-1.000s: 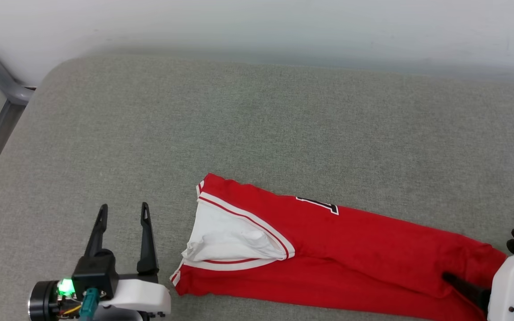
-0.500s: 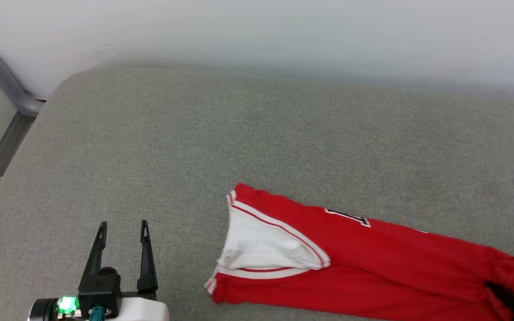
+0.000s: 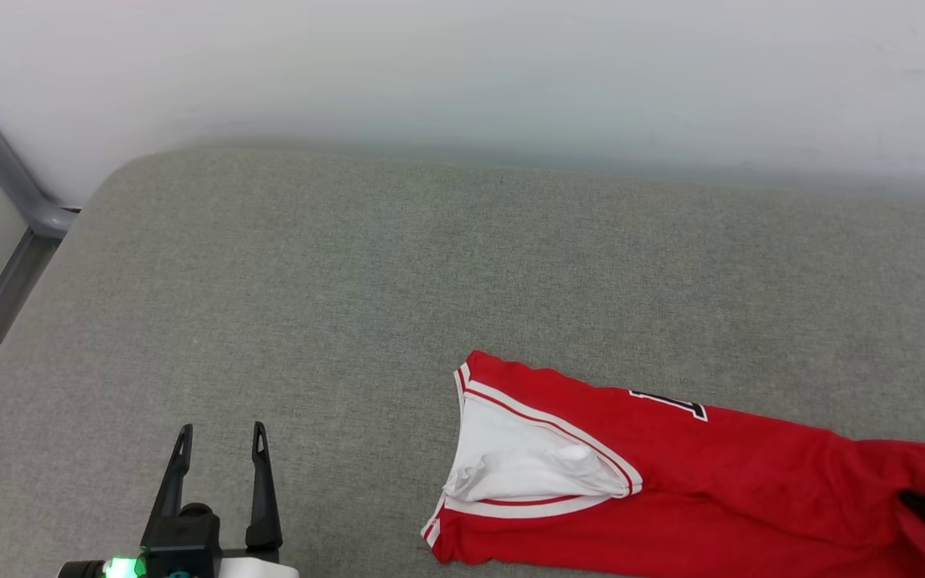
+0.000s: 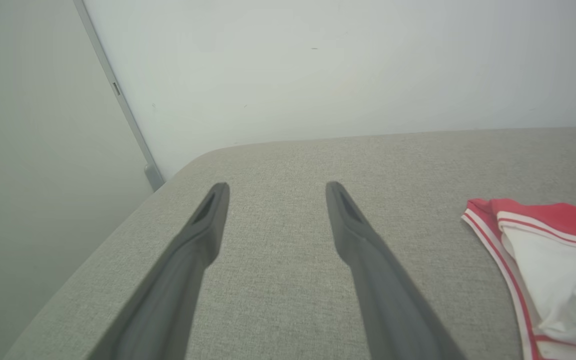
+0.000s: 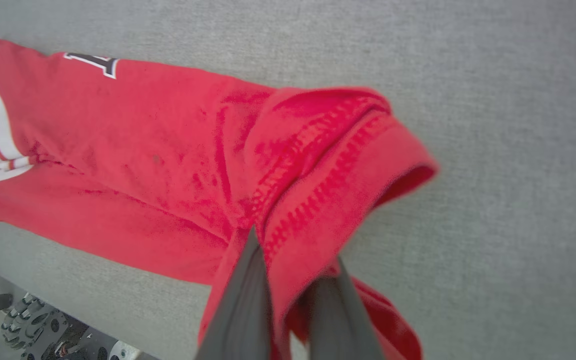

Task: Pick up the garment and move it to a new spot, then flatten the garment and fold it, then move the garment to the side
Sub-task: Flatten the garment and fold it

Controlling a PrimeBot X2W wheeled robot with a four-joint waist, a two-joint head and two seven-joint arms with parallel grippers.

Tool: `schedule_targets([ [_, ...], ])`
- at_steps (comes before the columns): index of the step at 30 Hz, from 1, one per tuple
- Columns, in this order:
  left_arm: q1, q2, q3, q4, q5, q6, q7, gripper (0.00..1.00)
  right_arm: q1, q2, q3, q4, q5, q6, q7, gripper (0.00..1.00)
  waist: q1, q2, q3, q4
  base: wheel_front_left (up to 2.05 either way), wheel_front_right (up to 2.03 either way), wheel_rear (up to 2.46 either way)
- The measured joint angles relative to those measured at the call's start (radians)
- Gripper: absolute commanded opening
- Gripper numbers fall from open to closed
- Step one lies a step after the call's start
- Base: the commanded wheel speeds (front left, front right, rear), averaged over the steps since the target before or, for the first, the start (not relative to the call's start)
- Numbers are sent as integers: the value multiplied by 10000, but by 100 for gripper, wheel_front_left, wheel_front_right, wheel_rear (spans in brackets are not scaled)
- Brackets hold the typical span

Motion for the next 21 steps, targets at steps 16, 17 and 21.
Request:
schedule_targets([
  [16, 35, -196, 29, 17, 173, -171, -10, 100, -705, 1923, -90, -3605, -715, 0, 1728, 0, 0, 0, 94, -40, 0, 0, 0],
  [17, 9, -221, 17, 21, 174, -173, -10, 100, -890, 2111, 58, -3616, -855, 0, 1850, 0, 0, 0, 135, -18, 0, 0, 0],
  [21, -174, -297, -25, 50, 178, -219, -12, 100, -1681, 2763, 913, -3530, -1432, 0, 2222, 0, 1, 0, 317, 97, 0, 0, 0],
])
